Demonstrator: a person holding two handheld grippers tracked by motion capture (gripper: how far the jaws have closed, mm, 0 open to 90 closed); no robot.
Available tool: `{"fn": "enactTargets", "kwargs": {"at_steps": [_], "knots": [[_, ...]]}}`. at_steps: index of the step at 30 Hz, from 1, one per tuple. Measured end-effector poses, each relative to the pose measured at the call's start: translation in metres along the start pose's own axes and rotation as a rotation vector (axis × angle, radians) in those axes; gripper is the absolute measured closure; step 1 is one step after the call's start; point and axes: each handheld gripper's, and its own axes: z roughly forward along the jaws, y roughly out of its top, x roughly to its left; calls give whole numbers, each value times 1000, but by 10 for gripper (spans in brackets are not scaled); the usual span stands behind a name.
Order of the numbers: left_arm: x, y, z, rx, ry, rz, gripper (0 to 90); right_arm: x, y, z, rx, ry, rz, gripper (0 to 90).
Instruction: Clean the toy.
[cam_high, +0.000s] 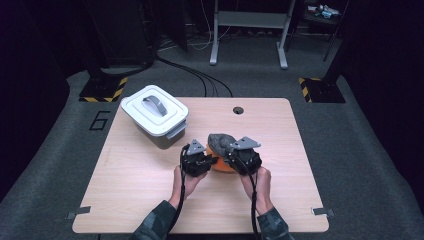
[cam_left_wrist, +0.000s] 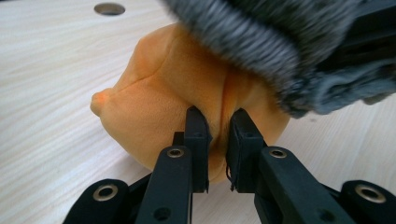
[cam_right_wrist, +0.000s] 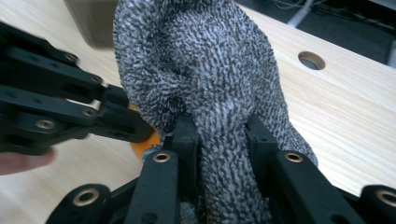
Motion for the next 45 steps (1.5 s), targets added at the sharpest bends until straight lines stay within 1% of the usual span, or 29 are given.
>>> {"fn": "enactTargets", "kwargs": {"at_steps": [2, 3, 7, 9, 10, 12, 16, 17, 18, 19, 21, 22, 23, 24, 25, 26, 27, 28, 29, 30, 31, 32, 34, 36, 37, 38, 41, 43, 45], "knots": [[4, -3, 2, 4, 2, -10, 798, -2, -3, 11, 19, 3, 8, 709], [4, -5, 3, 0, -2, -32, 798, -4, -4, 13, 21, 6, 9, 710], [8, -8, 3, 5, -6, -29, 797, -15, -11, 19, 37, -2, 37, 710], [10, -8, 3, 6, -1, -13, 796, -24, -16, 19, 47, -12, 68, 710], [10, -9, 3, 4, -6, -27, 796, -29, -19, 19, 53, -22, 76, 710], [11, -10, 3, 3, -4, -18, 793, -40, -27, 21, 60, -16, 112, 709], [11, -11, 4, 1, 1, -7, 781, -51, -36, 28, 83, -33, 152, 710], [11, -11, 4, 3, 2, -1, 774, -53, -37, 30, 91, -46, 150, 709], [11, -10, 4, 9, 6, 10, 762, -54, -38, 31, 89, -40, 162, 709], [12, -9, 4, 2, 0, 18, 720, -54, -38, 31, 83, -33, 162, 709], [12, -7, 1, -8, -16, 94, 587, -54, -37, 31, 84, -43, 140, 710], [13, -7, 0, -12, 8, 136, 542, -54, -36, 31, 91, -38, 152, 709], [15, -6, -1, -14, 15, 166, 495, -55, -36, 31, 89, -36, 152, 709], [15, -5, -1, -18, 2, 168, 441, -57, -36, 31, 89, -30, 159, 709], [15, -5, 1, -15, 19, 187, 431, -57, -35, 32, 92, -27, 162, 709], [14, -4, 2, -7, 21, 196, 387, -58, -35, 32, 91, -27, 161, 709], [13, -4, 5, -6, -4, 213, 386, -59, -35, 33, 87, -24, 153, 709], [11, -4, 7, 12, 13, 232, 392, -58, -33, 33, 90, -28, 166, 709], [10, -5, 10, 22, 20, 247, 404, -58, -33, 33, 85, -26, 159, 710], [10, -5, 11, 16, 13, 249, 439, -58, -33, 34, 84, -24, 156, 709], [10, -6, 13, 4, 18, 236, 484, -56, -32, 34, 91, -29, 178, 709], [10, -6, 13, 8, 15, 234, 559, -56, -32, 35, 85, -35, 165, 710], [11, -6, 14, 2, 16, 215, 665, -57, -31, 35, 81, -34, 168, 709], [12, -6, 11, -15, 14, 173, 717, -58, -31, 33, 69, -29, 162, 709], [12, -6, 8, -38, 17, 144, 736, -57, -30, 30, 60, -35, 163, 708], [12, -6, 6, -38, 14, 134, 751, -56, -29, 22, 42, -26, 143, 708], [13, -6, 3, -38, -3, 80, 773, -49, -25, 5, -4, -21, 133, 707], [10, -3, 0, -44, -20, 25, 780, -39, -20, -6, -24, -12, 107, 706], [8, 1, -5, -52, -44, 4, 785, -27, -15, -11, -25, 11, 78, 705]]}}
